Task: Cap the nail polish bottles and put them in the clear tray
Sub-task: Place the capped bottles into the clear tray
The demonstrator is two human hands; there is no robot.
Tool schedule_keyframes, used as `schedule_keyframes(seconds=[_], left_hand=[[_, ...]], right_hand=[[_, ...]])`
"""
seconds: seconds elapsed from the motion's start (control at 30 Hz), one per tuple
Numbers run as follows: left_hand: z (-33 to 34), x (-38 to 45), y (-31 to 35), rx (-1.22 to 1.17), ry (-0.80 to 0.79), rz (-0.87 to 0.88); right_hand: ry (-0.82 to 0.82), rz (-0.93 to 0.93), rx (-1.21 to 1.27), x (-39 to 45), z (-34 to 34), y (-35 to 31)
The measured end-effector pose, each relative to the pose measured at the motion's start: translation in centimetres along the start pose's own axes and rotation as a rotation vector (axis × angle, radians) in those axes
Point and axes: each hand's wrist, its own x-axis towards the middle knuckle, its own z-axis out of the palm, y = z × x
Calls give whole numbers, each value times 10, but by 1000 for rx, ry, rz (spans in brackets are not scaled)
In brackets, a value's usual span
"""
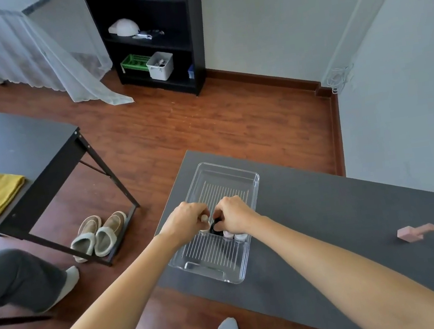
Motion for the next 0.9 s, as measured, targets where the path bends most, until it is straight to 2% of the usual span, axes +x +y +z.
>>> schedule_keyframes(seconds=[0.1, 0.2, 0.33, 0.47, 0.67, 0.77, 0.9], left_hand=[[-5, -1, 3, 26, -31, 16], [-14, -1, 8, 2, -45, 34], [-20, 8, 39, -44, 57, 95], [-5, 22, 93, -95, 172, 224], [66, 44, 163, -70, 114, 327], [113, 51, 180, -37, 36, 304], [167, 51, 187, 18, -21, 207]], right_hand=[[62, -22, 68, -8, -7, 4], [217, -4, 222, -23, -22, 17], [400, 90, 296, -55, -46, 55], [497, 228, 329, -94, -62, 107], [681, 435, 343, -166, -67, 189], [798, 582, 274, -201, -63, 224], [913, 628, 329, -234, -57, 265]])
